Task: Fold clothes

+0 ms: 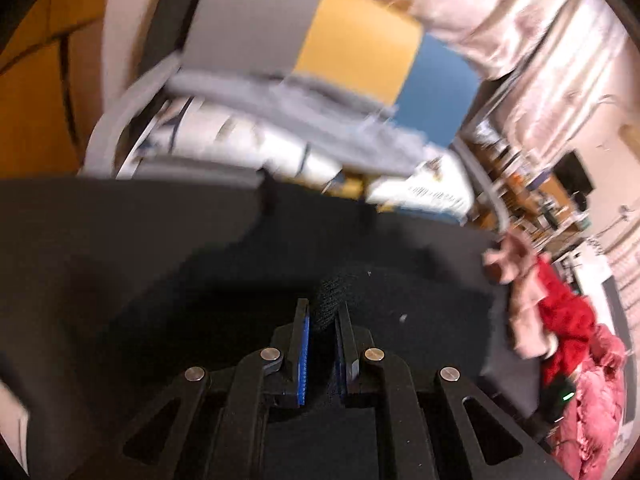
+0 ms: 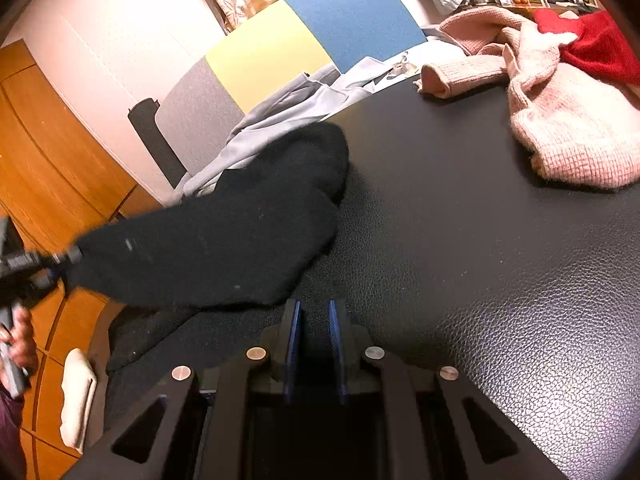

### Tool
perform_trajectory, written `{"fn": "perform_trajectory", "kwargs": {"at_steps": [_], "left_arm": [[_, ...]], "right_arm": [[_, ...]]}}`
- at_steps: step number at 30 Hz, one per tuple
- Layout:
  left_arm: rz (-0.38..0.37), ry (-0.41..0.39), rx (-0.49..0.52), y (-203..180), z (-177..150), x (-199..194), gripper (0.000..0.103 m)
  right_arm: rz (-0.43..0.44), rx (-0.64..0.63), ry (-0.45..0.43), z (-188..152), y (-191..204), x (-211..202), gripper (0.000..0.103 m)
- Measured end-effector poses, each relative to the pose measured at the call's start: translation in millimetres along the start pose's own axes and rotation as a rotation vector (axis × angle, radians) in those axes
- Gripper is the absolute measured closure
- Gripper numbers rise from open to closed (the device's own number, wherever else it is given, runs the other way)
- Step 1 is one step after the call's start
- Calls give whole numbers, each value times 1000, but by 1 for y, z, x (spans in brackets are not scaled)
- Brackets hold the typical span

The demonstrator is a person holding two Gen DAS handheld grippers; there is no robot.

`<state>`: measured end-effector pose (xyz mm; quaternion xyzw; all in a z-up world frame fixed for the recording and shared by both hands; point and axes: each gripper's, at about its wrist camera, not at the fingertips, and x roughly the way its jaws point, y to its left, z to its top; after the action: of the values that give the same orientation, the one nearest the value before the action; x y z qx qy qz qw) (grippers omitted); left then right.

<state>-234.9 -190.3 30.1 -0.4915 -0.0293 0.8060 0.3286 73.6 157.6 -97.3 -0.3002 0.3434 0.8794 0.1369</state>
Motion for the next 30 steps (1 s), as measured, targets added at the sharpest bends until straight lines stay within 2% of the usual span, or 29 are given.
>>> {"fn": "perform_trajectory", "kwargs": {"at_steps": [4, 7, 9, 11, 13, 15, 17, 20, 22, 24, 26, 28, 30], "left_arm": [[60, 73, -37, 26, -31, 33, 92], [62, 82, -86, 43, -52, 47, 92], [16, 60, -161, 56, -56, 46, 92], [-36, 38, -234, 65, -56, 43, 92], [-56, 16, -241, 62, -50, 36, 92], [-76, -8, -246, 59, -43, 29, 92], [-95, -31, -252, 55, -37, 22, 92], [-125, -65, -261, 51, -28, 12, 92], [-111, -63, -264, 54, -26, 10, 92], [-87, -29, -254, 57, -33, 13, 92], [-60, 10, -237, 59, -42, 19, 92], [-29, 55, -214, 61, -53, 30, 91], [-41, 81, -224, 65, -65, 38, 91]], "right_arm": [[2, 3, 3, 0, -1, 0, 89], [-19, -9, 10, 2, 3, -2, 88], [-48, -73, 21, 2, 16, -6, 78], [-52, -195, 31, 0, 38, -8, 76], [-31, -298, 63, -3, 57, -1, 79], [-67, -377, 129, -5, 72, 17, 86], [-106, -342, 109, 3, 71, 24, 92], [-165, -239, 41, 22, 63, 29, 91], [-181, -168, -38, 32, 52, 21, 91], [-193, -121, -75, 35, 41, 15, 91], [-193, -82, -50, 32, 30, 12, 89], [-148, -47, -19, 26, 23, 8, 89], [-103, -65, 1, 22, 26, 5, 89]]}}
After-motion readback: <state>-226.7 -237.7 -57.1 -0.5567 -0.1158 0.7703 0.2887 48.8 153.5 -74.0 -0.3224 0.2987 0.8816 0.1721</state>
